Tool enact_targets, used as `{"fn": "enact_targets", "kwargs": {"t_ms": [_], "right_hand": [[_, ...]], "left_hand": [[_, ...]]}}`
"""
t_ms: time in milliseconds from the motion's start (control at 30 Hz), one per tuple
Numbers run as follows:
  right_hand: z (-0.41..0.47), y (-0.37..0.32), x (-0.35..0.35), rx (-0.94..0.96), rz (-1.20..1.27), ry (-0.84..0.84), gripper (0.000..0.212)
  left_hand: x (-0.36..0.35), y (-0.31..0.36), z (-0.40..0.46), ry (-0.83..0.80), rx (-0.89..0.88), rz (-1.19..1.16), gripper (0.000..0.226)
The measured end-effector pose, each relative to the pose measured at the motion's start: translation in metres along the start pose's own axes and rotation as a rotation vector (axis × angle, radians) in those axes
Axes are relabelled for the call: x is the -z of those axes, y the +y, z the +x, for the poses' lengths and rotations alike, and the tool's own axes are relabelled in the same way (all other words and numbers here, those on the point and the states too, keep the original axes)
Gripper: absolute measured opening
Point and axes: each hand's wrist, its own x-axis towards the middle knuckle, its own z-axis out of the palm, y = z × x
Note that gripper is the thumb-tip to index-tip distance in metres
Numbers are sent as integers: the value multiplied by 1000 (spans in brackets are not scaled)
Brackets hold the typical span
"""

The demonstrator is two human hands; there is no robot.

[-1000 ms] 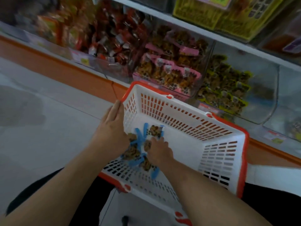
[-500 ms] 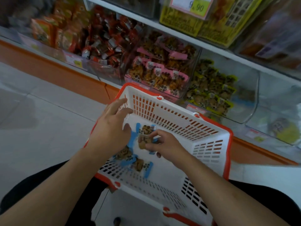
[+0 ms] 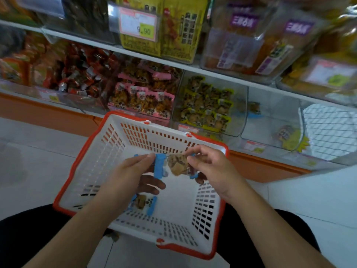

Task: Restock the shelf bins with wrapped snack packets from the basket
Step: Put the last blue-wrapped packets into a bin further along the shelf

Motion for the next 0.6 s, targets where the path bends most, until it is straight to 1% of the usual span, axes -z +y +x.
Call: {"fn": "enact_targets", "kwargs": {"t_ms": [67, 133, 167, 200, 267, 300, 333, 433, 467, 533, 600], "right_hand": [[-9, 1, 17, 70, 16, -1, 17], [-14, 2, 31, 138, -13, -15, 28], [-16, 2, 37, 163, -23, -28, 31], [-17, 1, 42, 186, -20, -43, 31], [-16, 2, 50, 233, -14, -75, 27], [-17, 3, 53, 254, -14, -85, 26], [-16, 4, 55, 269, -7, -84, 27], [-18, 5, 64, 251, 89, -22, 46], [-17, 7, 67, 231, 144, 2, 48], [-15, 7, 72, 176, 284, 0, 40], [-13, 7, 73, 126, 376, -44, 34]], "left_hand": [[-13, 1, -3, -29, 115, -41, 48], [-25, 1, -4, -87, 214, -18, 60], [-32, 2, -4, -123, 233, -22, 62], [-38, 3, -5, -146, 221, -48, 60], [-50, 4, -5, -140, 120, -111, 40], [-54, 3, -4, -115, 50, -106, 29], [-59, 3, -4, -87, -16, -78, 24], [-73, 3, -6, -36, -144, 14, 23], [-78, 4, -7, -26, -166, 33, 22], [-88, 7, -11, -2, -204, 60, 20], [-98, 8, -11, 15, -234, 57, 19]]}}
